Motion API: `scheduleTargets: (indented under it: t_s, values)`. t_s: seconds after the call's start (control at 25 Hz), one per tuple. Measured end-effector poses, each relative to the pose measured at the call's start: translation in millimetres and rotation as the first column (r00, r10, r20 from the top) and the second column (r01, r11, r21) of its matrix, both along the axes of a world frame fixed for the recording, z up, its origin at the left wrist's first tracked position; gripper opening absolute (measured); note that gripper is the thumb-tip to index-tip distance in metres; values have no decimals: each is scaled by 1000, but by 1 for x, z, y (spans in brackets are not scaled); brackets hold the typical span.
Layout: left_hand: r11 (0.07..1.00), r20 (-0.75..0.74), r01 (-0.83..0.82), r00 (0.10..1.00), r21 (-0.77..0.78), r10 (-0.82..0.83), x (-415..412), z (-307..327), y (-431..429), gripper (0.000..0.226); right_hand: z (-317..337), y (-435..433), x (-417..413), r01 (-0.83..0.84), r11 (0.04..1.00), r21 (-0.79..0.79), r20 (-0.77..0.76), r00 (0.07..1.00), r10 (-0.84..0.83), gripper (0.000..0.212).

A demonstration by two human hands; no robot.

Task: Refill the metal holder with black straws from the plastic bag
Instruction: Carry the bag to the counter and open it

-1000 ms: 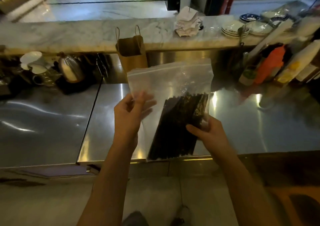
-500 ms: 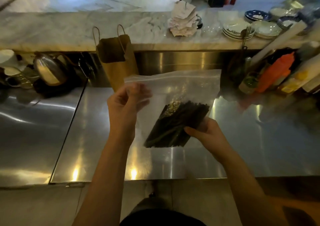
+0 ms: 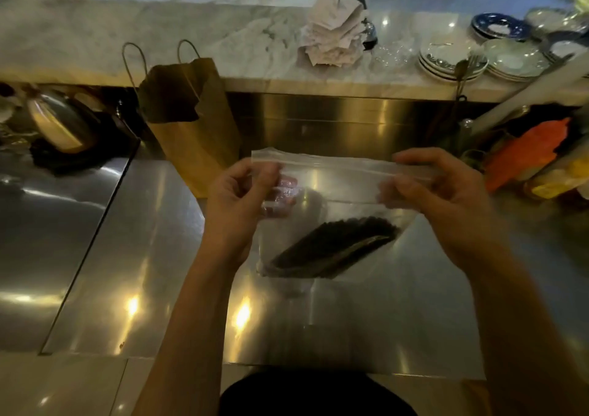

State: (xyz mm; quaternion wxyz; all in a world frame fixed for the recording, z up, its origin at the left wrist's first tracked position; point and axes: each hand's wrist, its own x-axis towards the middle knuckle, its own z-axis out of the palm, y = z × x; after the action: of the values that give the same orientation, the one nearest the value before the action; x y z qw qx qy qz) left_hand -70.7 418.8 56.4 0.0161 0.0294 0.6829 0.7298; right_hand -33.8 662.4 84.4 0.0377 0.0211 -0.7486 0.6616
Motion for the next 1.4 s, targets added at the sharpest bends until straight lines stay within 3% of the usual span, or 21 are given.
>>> scheduleTargets:
  t_s: [0.12, 0.32, 0.4, 0.52, 0.64, 0.72, 0.76, 0.88, 1.04, 1.12, 1.24, 1.4]
  values:
    - [998, -14, -56, 998, 4, 56, 2, 3, 17, 18, 5, 24, -17, -75, 992, 99, 0, 997, 76, 13]
    - [992, -75, -121, 990, -24, 119, 1, 3, 30, 17, -3, 35, -32, -100, 989, 105, 49, 994, 96, 14]
    - [990, -97, -132, 987, -51, 127, -1, 0, 28, 18, 2, 37, -36, -216, 962, 168, 85, 975, 204, 11]
    - [992, -78, -79, 994, -101, 72, -5, -2, 26, 17, 18, 36, -41, -381, 837, 394, 144, 924, 353, 29]
    - [991, -105, -12, 994, -135, -2, -7, -1, 29, 14, 25, 15, -50, -432, 654, 622, 149, 884, 443, 20]
    - [989, -115, -6, 993, -150, -11, -7, 0, 29, 12, 23, -4, -53, -443, 608, 658, 145, 868, 475, 16]
    - [988, -115, -25, 993, -154, 7, -8, 0, 26, 11, 22, -12, -53, -456, 622, 637, 152, 865, 478, 15]
    - [967, -146, -164, 980, -194, 137, -9, -3, 19, 21, 15, -24, -49, -476, 787, 391, 224, 879, 421, 12]
    - [797, -319, -460, 880, -391, 352, 7, -2, 21, 36, 1, -36, -37, -425, 896, 129, 340, 868, 363, 9]
    - [833, -210, -373, 927, -408, 312, 22, -1, 23, 35, -5, -42, -32, -417, 907, 61, 366, 855, 368, 7]
    - [957, 132, -144, 974, -253, 182, 38, 3, 22, 41, -8, -51, -27, -416, 906, 71, 366, 856, 365, 7]
    - [970, 230, -82, 964, -230, 136, 42, 2, 12, 27, -11, -65, -24, -426, 895, 134, 354, 864, 358, 9]
